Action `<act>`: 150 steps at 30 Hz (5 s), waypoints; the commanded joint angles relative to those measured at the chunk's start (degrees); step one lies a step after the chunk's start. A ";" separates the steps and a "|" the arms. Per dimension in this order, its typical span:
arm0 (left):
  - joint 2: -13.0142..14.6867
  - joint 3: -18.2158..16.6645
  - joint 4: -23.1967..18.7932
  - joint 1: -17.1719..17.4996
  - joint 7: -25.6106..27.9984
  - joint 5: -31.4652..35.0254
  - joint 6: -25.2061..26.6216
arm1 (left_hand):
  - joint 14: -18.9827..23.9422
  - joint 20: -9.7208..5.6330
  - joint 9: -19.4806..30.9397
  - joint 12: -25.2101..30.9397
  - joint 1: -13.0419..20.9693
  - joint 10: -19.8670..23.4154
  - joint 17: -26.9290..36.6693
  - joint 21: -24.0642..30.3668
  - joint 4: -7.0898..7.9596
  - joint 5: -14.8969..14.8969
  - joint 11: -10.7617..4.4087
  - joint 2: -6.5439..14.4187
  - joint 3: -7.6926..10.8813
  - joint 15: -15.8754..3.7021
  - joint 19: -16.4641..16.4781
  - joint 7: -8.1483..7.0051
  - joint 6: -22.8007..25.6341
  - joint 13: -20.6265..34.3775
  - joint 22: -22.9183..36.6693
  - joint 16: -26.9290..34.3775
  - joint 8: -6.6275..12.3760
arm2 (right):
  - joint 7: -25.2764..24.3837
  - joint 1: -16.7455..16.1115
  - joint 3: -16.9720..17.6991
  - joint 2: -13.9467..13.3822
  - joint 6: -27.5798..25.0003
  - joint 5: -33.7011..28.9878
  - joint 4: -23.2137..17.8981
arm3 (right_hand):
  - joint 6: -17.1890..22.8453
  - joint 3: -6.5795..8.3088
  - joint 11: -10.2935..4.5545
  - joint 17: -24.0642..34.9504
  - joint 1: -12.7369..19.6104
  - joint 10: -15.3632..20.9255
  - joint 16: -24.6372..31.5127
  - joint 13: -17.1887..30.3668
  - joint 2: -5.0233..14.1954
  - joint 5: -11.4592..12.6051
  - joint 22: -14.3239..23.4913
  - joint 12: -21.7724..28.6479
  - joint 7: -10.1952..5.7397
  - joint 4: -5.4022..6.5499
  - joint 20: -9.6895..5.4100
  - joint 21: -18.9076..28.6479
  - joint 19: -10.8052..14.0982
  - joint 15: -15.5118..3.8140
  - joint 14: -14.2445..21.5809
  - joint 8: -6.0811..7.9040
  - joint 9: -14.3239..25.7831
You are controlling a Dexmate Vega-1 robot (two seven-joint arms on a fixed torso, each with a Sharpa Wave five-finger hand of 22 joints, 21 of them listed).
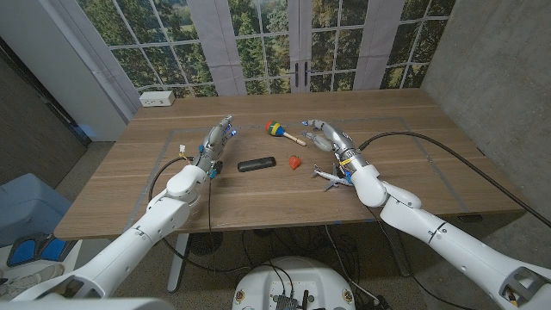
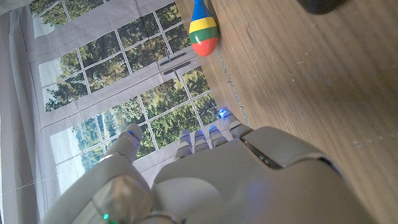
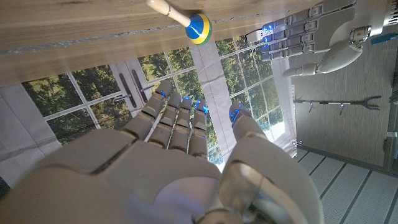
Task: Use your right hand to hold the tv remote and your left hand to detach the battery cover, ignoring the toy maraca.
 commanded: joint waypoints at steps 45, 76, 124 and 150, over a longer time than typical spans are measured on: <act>1.34 -1.91 -4.56 4.99 2.93 0.20 -0.70 | 1.54 -2.33 0.29 -0.04 -0.99 1.46 0.07 -1.23 -1.39 0.16 0.05 0.42 0.10 -2.64 2.68 0.18 1.10 0.28 0.26 0.33 -0.05 | 10.96 5.50 -7.11 0.90 -6.47 -7.84 -2.19 | -0.34 -0.30 -1.21 -0.78 5.38 0.25 -0.39 0.32 -1.22 0.77 0.32 -0.44 -1.05 -0.67 0.55 -0.21 1.04 -3.24 -0.33 0.07 0.17; 1.04 -3.48 -2.43 6.19 0.70 -1.86 -4.24 | 5.10 -2.58 0.38 0.47 5.22 6.39 0.25 -3.33 1.60 0.31 1.52 7.22 11.58 -2.93 6.93 1.67 6.52 0.27 0.50 0.62 0.67 | 14.90 9.52 -11.54 4.19 -10.45 -9.93 -0.16 | -2.72 -1.48 -1.89 -0.91 6.70 -1.60 -1.07 0.40 -1.43 0.60 0.33 -1.27 -1.42 -0.35 0.39 -0.73 0.64 -3.00 -2.16 -0.61 0.22; 1.63 -4.34 -5.30 8.86 3.87 -0.32 -3.69 | 4.98 -2.69 0.41 -0.09 4.93 6.22 0.81 -4.42 4.63 -1.16 1.43 6.35 11.49 -2.80 7.09 1.83 6.45 0.32 0.58 0.76 0.00 | 18.71 13.45 -17.00 6.70 -11.68 -13.72 3.60 | -1.17 -4.40 -1.79 -1.49 8.58 0.09 -0.57 0.76 -4.02 -1.52 0.27 -0.52 -0.88 -0.54 1.06 -1.42 1.65 -3.43 0.23 0.76 0.21; 1.77 -4.71 -4.38 8.62 3.06 -0.60 -4.50 | 4.92 -2.65 0.40 -0.19 4.70 6.21 0.64 -4.89 4.94 -1.28 1.40 6.02 10.95 -2.85 7.20 1.72 6.44 0.32 0.55 0.65 -0.11 | 23.18 17.23 -23.17 10.64 -22.99 -23.39 6.00 | -0.23 -4.01 -2.95 -0.75 13.98 2.72 0.61 1.94 -4.05 -1.76 0.31 0.94 -1.89 -0.67 0.13 -1.71 2.54 -4.83 1.68 1.09 0.25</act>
